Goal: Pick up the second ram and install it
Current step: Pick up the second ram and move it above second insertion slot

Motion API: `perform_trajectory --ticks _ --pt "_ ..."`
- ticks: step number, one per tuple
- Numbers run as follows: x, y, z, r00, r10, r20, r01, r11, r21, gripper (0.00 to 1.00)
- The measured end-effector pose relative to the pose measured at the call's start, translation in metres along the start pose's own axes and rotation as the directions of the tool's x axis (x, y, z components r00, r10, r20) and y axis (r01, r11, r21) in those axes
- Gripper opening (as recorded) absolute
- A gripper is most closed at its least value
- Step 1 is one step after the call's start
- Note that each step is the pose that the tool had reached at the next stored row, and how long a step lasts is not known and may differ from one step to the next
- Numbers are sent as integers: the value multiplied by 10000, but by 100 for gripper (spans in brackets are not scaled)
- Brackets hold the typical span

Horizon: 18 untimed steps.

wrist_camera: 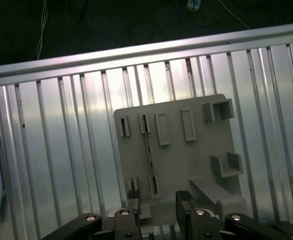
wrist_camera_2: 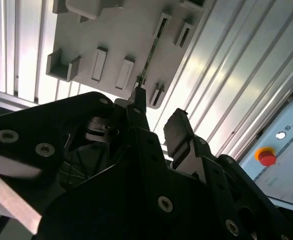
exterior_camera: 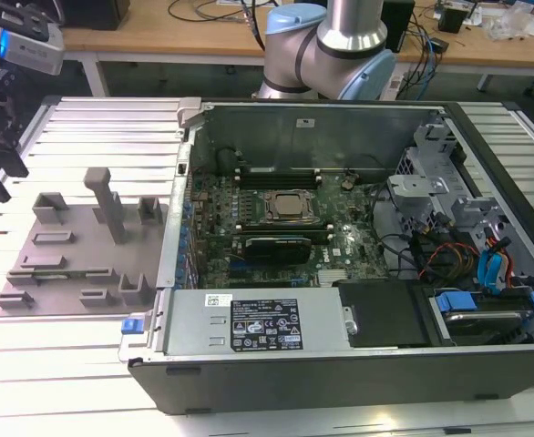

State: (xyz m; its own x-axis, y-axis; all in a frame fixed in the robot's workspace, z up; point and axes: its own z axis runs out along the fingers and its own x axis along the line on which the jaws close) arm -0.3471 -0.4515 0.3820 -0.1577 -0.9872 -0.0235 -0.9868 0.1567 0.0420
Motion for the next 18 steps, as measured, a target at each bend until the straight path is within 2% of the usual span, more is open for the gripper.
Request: perform_trajectory --ticks 5,8,15,18 --pt "1 0 5 10000 43 2 -43 10000 1 40" --pt "1 -3 60 10000 44 1 -44 10000 0 40" --pt "3 -5 111 10000 43 -1 -43 10000 1 40" --pt "4 -8 183 10000 43 0 -43 10000 3 40"
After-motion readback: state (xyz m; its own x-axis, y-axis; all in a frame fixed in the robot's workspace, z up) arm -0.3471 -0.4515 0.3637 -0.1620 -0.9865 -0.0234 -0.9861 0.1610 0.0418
